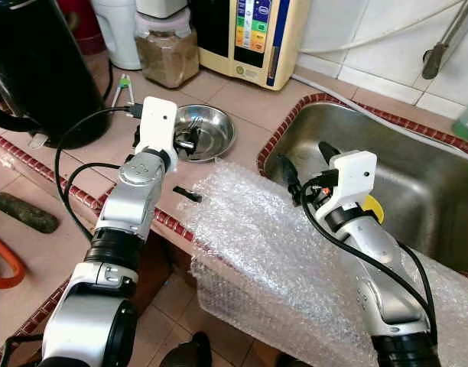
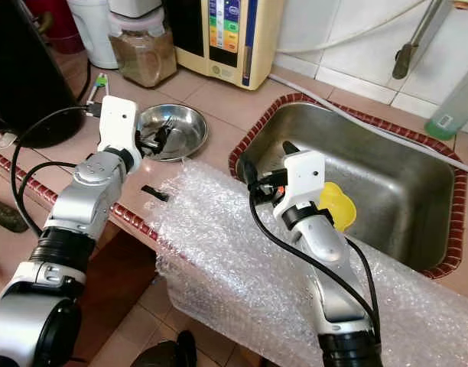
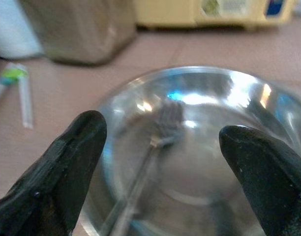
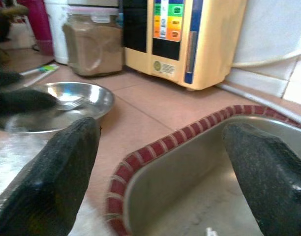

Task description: Kitchen organization

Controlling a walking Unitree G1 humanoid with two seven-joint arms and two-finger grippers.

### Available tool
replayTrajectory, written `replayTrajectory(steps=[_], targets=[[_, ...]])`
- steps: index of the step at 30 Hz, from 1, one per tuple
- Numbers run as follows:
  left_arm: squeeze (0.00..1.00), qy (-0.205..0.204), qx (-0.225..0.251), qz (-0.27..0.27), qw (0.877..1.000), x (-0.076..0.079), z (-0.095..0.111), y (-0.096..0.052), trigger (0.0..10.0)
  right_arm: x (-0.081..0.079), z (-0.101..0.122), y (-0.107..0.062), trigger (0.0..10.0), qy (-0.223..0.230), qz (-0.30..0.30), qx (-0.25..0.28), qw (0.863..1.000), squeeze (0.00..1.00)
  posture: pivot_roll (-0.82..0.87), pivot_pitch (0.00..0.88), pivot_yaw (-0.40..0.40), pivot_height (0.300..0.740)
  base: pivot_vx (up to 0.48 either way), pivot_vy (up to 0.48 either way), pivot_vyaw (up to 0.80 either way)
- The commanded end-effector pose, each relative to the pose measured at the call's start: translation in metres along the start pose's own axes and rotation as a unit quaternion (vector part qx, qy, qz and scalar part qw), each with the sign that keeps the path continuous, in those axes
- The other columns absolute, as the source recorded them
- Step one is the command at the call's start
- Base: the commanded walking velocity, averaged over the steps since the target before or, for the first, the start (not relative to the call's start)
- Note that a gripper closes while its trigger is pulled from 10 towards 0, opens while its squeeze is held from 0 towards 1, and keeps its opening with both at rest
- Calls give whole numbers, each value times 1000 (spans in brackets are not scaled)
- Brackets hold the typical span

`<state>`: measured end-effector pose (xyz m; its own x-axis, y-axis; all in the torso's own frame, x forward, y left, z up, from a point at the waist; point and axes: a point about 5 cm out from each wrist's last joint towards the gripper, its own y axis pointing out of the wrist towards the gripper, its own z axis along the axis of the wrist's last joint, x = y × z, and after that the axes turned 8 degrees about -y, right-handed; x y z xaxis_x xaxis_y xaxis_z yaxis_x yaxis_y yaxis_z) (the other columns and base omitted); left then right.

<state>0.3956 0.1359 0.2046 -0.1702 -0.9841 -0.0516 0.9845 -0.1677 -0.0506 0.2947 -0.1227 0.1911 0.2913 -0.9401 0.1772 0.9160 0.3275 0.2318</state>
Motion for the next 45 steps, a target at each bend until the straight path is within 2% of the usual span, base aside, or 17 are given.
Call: replayTrajectory(steps=[1, 2, 3, 4, 5, 13, 15, 17, 18, 20, 21, 22, 23, 24, 26, 34, 45], targets=[[0, 7, -14, -12, 1000, 2, 0, 3, 10000, -7, 6, -3, 10000, 8, 9, 1, 1000, 1000, 0, 176, 8, 740, 0, 0, 0], [0, 10, -24, -17, 1000, 3, -2, 4, 10000, -10, 6, -4, 10000, 12, 14, -1, 1000, 1000, 0, 177, 8, 740, 0, 0, 0], [0, 14, -33, -23, 999, 3, -4, 5, 10000, -13, 7, -5, 10000, 16, 18, -2, 1000, 929, 0, 177, 8, 740, 0, 0, 0], [0, 24, -63, -36, 997, 4, -10, 6, 10000, -18, 9, -7, 10000, 25, 27, -3, 999, 35, -2, 178, 11, 740, 0, 0, 0], [0, 22, -73, -39, 996, 3, -11, 7, 10000, -20, 10, -8, 10000, 29, 33, -3, 999, 0, -2, 178, 11, 740, 0, 0, 0], [0, 4, -83, -37, 996, -3, -6, 12, 10000, -28, 25, -10, 10000, 58, 77, 21, 995, 0, -6, 176, 16, 740, 0, 0, 0], [0, -5, -89, -35, 995, -4, -6, 13, 9098, -28, 28, -10, 10000, 56, 82, 22, 995, 0, -7, 176, 16, 740, 0, 0, 0], [0, -15, -93, -40, 995, -4, -6, 14, 4588, -28, 30, -10, 10000, 58, 85, 24, 994, 0, -9, 175, 14, 740, 0, 0, 0], [0, -18, -96, -41, 994, -4, -6, 14, 4157, -28, 31, -10, 10000, 58, 86, 24, 994, 0, -8, 175, 14, 740, 0, 0, 0], [0, -27, -103, -46, 993, -2, -8, 14, 2039, -26, 32, -10, 10000, 56, 86, 24, 994, 0, -8, 175, 13, 740, 0, 0, 0], [0, -27, -103, -46, 993, -2, -8, 14, 2039, -26, 32, -10, 10000, 56, 86, 24, 994, 0, -8, 175, 13, 740, 0, 0, 0], [0, -35, -112, -47, 992, -2, -9, 14, 1098, -25, 32, -9, 10000, 54, 85, 23, 995, 0, -8, 174, 13, 740, 0, 0, 0], [0, -39, -114, -47, 992, -3, -10, 14, 1098, -25, 33, -9, 10000, 53, 85, 23, 995, 0, -8, 174, 13, 740, 0, 0, 0], [0, -42, -116, -48, 991, -3, -10, 14, 431, -24, 33, -9, 10000, 53, 85, 23, 995, 0, -8, 174, 13, 740, 0, 0, 0], [0, -45, -123, -54, 990, -3, -10, 14, 0, -23, 33, -9, 10000, 51, 86, 21, 995, 0, -6, 173, 14, 740, 0, 0, 0], [0, -57, -147, -71, 985, -4, -12, 13, 0, -18, 35, -7, 10000, 47, 89, 22, 995, 0, -1, 168, 13, 740, 0, 0, 0], [0, -66, -159, -90, 981, 0, -14, 12, 0, -21, 34, -7, 10000, 50, 119, 17, 991, 0, 3, 159, 12, 740, 0, 0, 0]])
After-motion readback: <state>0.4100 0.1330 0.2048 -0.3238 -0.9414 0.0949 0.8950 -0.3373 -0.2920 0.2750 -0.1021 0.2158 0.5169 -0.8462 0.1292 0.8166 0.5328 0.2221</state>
